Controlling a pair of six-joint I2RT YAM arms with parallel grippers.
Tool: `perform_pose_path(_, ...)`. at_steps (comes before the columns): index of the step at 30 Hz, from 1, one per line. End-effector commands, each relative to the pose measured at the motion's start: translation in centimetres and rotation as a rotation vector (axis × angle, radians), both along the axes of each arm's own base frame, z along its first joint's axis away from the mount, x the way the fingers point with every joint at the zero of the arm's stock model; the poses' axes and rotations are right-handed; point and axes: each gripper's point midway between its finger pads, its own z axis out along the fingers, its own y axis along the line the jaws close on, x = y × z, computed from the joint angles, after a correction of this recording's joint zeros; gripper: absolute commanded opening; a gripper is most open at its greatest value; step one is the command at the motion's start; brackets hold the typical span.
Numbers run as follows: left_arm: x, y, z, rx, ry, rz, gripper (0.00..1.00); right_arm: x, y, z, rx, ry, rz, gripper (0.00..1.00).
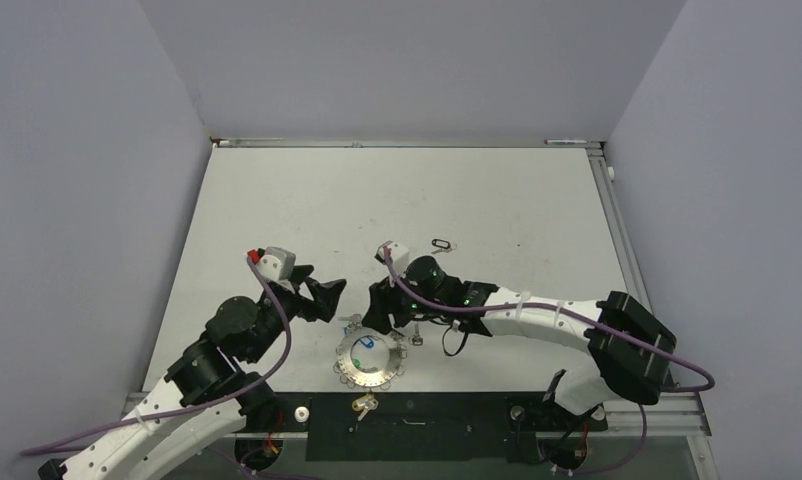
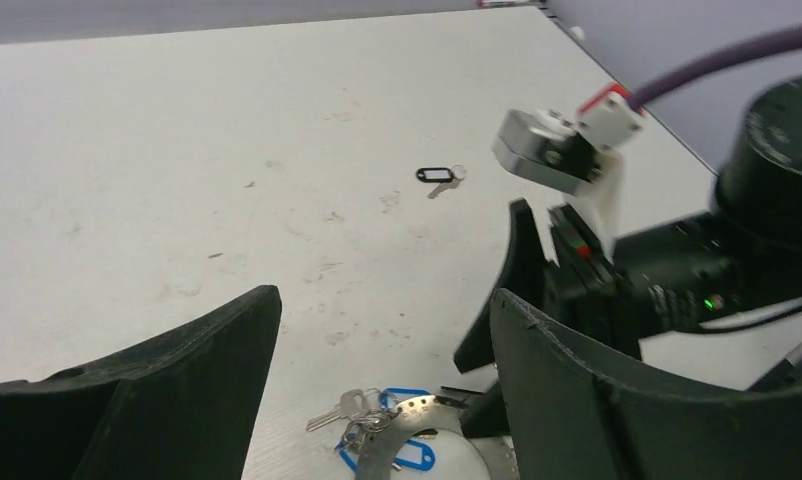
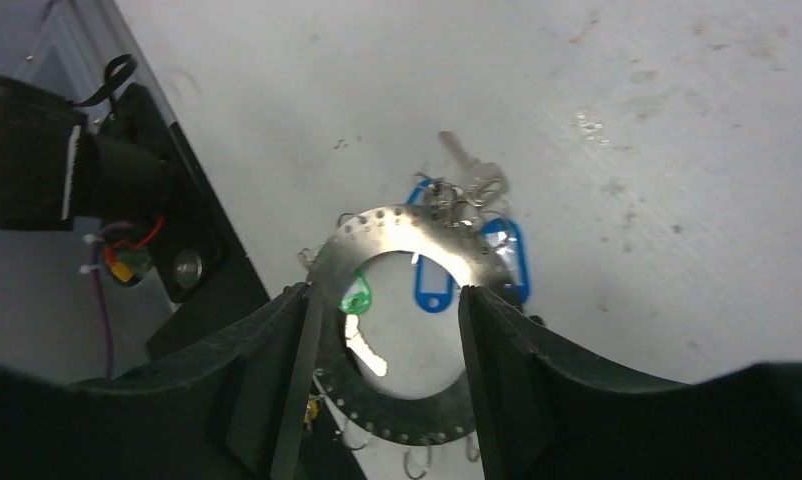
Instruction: Put the keys on the keyring
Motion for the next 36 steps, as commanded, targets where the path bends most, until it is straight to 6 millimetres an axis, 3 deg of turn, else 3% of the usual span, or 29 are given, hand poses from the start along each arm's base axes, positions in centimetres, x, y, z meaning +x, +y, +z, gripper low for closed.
perform_pose_path(1, 1.3, 3.7, 0.4, -0.017, 0.031, 0.22, 0.75, -2.5, 3.5, 1.7, 0.17, 0.036, 0.026, 0.54)
perform_pose_path(4, 1.5, 4.5, 0.1, -0.003, 0.045, 0.268, 0.78, -4.4, 4.9, -0.2, 0.168, 0.112, 0.038, 0.54)
perform_pose_path(8, 1.6, 4.8, 0.1, 0.0, 0.043, 0.284, 0.81, -5.0, 5.2, -3.5, 0.121, 0.206, -0.008, 0.54)
perform_pose_path(14, 1.5, 5.3, 0.2, -0.007, 0.032, 0.298, 0.85, -4.4, 3.6, -8.2, 0.009, 0.268, -0.048, 0.54)
perform_pose_path(19, 1.6, 4.9, -0.2, -0.004, 0.043, 0.286, 0.85, -1.8, 0.1, -10.5, -0.104, 0.251, -0.094, 0.54)
perform_pose_path(24, 1.6, 3.9, -1.2, -0.012, 0.088, 0.263, 0.85, 0.9, -3.0, -10.9, -0.177, 0.201, -0.098, 0.54)
perform_pose_path(29, 1.2, 2.1, -2.6, -0.037, 0.149, 0.19, 0.82, 2.9, -4.4, -10.4, -0.207, 0.147, -0.065, 0.54)
perform_pose_path(36, 0.8, -0.8, -6.8, -0.077, 0.268, 0.109, 0.74, 6.5, -7.0, -8.7, -0.221, 0.079, -0.063, 0.53)
